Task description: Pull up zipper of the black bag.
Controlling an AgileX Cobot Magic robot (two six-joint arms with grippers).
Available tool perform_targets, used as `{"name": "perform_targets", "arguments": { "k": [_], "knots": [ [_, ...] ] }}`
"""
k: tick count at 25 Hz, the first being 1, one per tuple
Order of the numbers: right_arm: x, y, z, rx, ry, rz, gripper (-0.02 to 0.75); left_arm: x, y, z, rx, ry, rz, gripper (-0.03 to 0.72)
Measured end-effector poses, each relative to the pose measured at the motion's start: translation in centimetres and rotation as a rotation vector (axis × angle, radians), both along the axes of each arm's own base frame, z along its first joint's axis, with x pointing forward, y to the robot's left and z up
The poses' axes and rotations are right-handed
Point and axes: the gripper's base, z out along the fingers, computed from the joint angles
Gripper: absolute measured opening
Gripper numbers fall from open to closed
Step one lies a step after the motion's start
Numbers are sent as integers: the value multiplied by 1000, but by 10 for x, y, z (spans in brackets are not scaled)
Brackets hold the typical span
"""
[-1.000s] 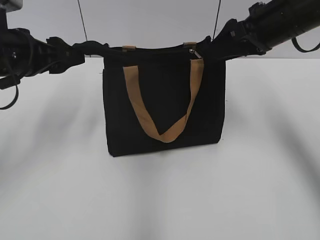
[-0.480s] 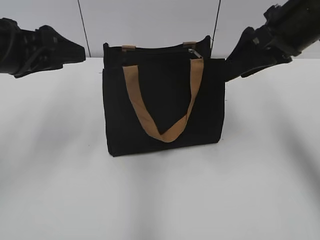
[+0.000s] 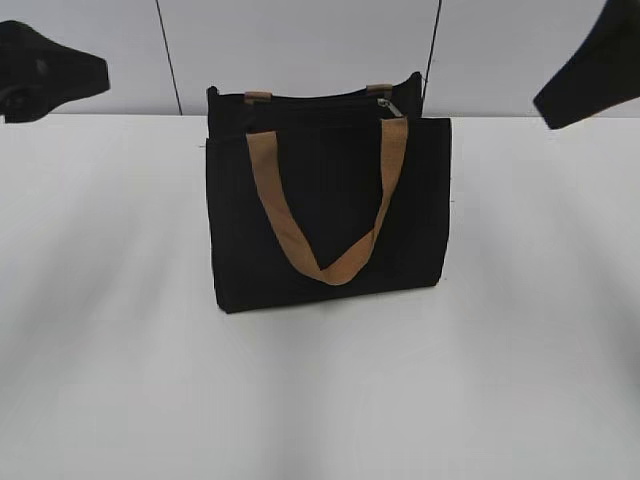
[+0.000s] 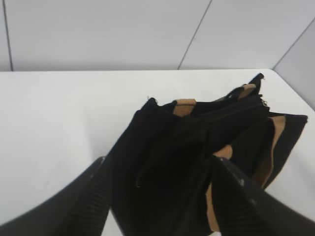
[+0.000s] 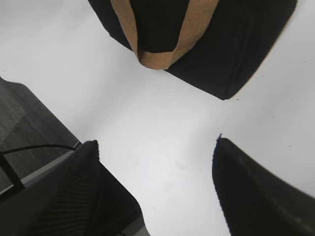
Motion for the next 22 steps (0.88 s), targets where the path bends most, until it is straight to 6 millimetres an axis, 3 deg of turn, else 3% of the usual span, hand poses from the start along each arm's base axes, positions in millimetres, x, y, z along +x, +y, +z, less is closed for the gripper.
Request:
{"name": "perform_targets", "arguments": {
  "k": [4, 11, 15, 22],
  "knots": [
    [-32, -9, 16, -22, -63, -40, 540, -13, 8, -8, 35, -13, 49, 477],
    [-126, -29, -1, -70, -124, -96, 540, -24, 11, -13, 40, -15, 52, 426],
    [-182, -45, -26, -111, -192, -170, 540, -24, 11, -13, 39, -16, 51, 412],
    [-245, -65, -84, -132, -297, -328, 540, -25, 11, -13, 37, -15, 46, 409]
  ]
}}
